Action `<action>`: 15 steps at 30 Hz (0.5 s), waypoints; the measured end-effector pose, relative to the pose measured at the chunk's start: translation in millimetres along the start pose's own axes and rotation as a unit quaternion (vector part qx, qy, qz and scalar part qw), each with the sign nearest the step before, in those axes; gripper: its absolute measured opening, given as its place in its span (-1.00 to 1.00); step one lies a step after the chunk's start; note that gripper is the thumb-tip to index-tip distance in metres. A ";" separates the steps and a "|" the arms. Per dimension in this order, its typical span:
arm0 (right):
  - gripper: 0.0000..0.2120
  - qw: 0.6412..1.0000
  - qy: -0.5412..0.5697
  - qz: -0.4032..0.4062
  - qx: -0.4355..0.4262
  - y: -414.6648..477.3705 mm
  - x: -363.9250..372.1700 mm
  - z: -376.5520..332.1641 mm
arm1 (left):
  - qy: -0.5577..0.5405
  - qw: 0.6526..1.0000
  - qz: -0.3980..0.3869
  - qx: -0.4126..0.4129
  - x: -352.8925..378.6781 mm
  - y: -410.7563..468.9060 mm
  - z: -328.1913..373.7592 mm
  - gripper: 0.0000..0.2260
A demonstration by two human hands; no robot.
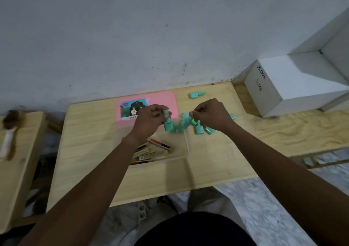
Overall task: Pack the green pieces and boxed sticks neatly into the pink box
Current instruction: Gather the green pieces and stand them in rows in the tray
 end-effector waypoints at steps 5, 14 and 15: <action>-0.83 1.000 -0.026 -0.003 0.006 -9.4 25.0 -2.8 | 0.132 0.990 0.001 0.048 0.8 -11.0 -15.9 -0.85; -0.81 0.990 -0.142 0.003 0.016 -4.8 59.2 2.9 | 0.291 0.951 0.029 0.099 11.5 -11.1 -42.6 -0.75; -0.81 0.988 -0.154 0.004 0.014 -3.8 61.5 4.0 | 0.301 0.948 0.028 0.099 13.4 -10.1 -44.0 -0.75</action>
Point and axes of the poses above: each hand's wrist, its own y-axis towards the middle knuckle, its own x-axis out of the palm, z = x × y, the point moved 7 cm from there along y, towards the middle knuckle, and after that the axes turned 1 degree about x, right-handed, at the moved point
